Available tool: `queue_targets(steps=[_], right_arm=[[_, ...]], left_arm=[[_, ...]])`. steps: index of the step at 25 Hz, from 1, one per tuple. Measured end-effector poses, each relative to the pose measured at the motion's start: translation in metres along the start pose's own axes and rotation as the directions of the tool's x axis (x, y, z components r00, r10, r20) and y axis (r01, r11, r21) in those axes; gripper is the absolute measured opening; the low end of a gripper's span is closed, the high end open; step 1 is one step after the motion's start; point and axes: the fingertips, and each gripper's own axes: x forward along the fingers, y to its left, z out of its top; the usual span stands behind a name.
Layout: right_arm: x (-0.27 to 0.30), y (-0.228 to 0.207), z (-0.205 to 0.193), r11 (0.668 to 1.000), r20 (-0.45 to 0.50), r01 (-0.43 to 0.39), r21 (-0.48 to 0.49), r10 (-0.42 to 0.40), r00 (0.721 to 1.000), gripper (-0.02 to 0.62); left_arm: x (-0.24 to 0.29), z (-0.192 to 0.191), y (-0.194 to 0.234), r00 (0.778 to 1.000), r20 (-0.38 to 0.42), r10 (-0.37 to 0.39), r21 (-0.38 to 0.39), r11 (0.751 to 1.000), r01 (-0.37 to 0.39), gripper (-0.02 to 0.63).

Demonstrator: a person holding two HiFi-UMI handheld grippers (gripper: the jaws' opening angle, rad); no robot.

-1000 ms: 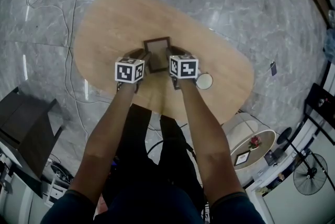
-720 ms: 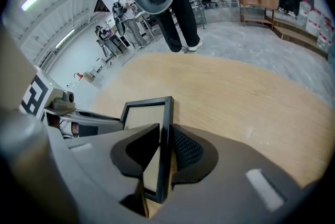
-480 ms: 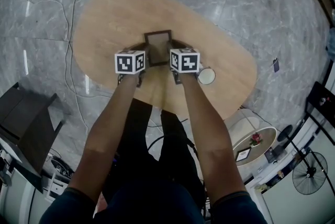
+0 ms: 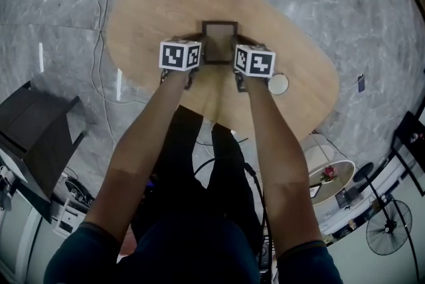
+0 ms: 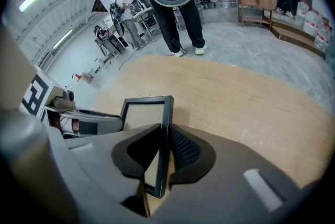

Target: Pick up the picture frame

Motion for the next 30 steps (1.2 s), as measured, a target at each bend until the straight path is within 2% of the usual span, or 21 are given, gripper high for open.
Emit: queue_targets(steps=[9,15,22,30], right_arm=[[-0.049,0.034,0.052,0.999,0.126,-0.001,-0.032,0.005,0.992,0.061],[-0.101,0.064,0.088,0.998,0.210,0.001,-0.067,0.013,0.978,0.061],[-0.186,0.104,0.127,0.993,0.333,0.011,-0.114,0.027,0.943,0.061],[-0.292,0.147,0.164,0.987,0.474,0.021,-0.156,0.056,0.879,0.060]], left_arm=[[-0.057,0.055,-0.021,0.997,0.081,-0.012,0.078,0.997,0.006,0.060],[-0.114,0.095,-0.049,0.984,0.173,-0.030,0.118,0.993,0.009,0.057],[-0.197,0.135,-0.101,0.953,0.293,-0.077,0.181,0.983,0.023,0.057],[-0.291,0.170,-0.167,0.897,0.422,-0.132,0.257,0.966,0.021,0.057]])
